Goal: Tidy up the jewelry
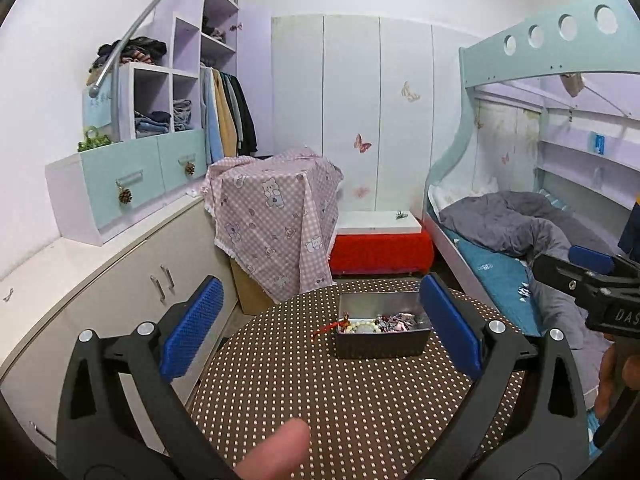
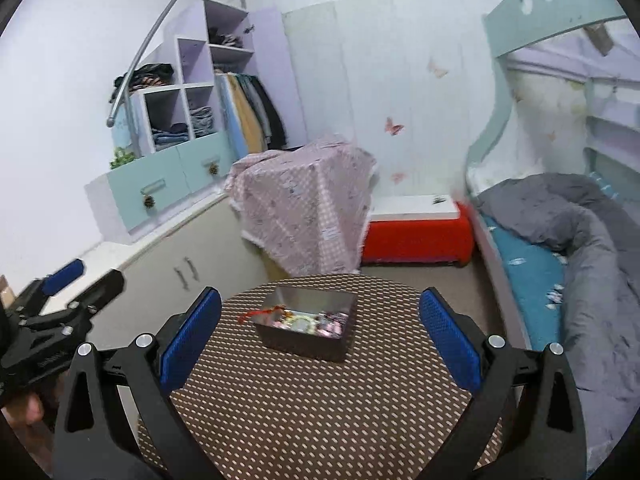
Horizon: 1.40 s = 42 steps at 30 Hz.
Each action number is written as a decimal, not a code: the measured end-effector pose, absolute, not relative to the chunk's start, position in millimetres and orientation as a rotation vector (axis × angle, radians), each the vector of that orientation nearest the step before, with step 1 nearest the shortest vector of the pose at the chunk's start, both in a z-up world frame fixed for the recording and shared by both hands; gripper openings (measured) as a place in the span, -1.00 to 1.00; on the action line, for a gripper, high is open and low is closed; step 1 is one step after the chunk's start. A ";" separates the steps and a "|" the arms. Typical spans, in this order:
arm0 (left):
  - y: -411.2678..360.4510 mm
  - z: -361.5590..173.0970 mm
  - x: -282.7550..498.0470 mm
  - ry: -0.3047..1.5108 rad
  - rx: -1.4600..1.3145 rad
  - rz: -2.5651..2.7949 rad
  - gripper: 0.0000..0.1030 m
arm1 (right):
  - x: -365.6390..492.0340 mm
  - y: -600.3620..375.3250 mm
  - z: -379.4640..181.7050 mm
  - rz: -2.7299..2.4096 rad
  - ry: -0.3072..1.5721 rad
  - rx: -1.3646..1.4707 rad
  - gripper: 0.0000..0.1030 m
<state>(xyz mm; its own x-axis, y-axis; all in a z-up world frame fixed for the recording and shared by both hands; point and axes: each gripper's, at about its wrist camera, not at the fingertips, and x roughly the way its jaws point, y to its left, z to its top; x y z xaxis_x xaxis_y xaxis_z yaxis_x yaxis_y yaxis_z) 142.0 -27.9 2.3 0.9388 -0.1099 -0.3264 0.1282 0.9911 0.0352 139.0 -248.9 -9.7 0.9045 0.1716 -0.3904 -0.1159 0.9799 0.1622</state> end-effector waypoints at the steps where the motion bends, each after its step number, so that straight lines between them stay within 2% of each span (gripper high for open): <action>1: -27.3 1.8 134.8 0.323 0.054 -0.124 0.88 | 133.9 -247.9 -9.7 0.135 0.408 0.131 0.85; 15: -21.2 -10.4 59.7 0.240 0.081 -0.069 0.88 | 51.7 -220.9 -25.3 0.049 0.313 0.081 0.85; 42: -11.4 -12.0 34.2 0.238 0.055 0.011 0.88 | 39.9 -193.8 -28.6 0.072 0.305 0.039 0.85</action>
